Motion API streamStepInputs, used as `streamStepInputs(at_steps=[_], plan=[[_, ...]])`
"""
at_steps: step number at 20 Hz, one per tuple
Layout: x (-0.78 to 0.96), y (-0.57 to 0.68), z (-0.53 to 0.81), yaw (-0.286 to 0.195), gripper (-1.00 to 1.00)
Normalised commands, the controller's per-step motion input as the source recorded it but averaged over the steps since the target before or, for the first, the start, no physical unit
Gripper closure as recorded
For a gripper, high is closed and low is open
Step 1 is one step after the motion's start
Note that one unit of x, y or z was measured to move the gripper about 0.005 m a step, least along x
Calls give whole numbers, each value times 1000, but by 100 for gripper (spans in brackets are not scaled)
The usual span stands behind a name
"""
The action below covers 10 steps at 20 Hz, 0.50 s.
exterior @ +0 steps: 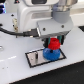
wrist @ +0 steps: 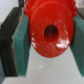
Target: Insert the blue gear onto the right peg, followed by the red gear
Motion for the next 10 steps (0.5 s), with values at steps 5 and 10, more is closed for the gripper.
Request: streamStepInputs(at_steps=[5, 10], plan=[[334, -17, -67, 0, 100], [234, 30, -235, 0, 100]])
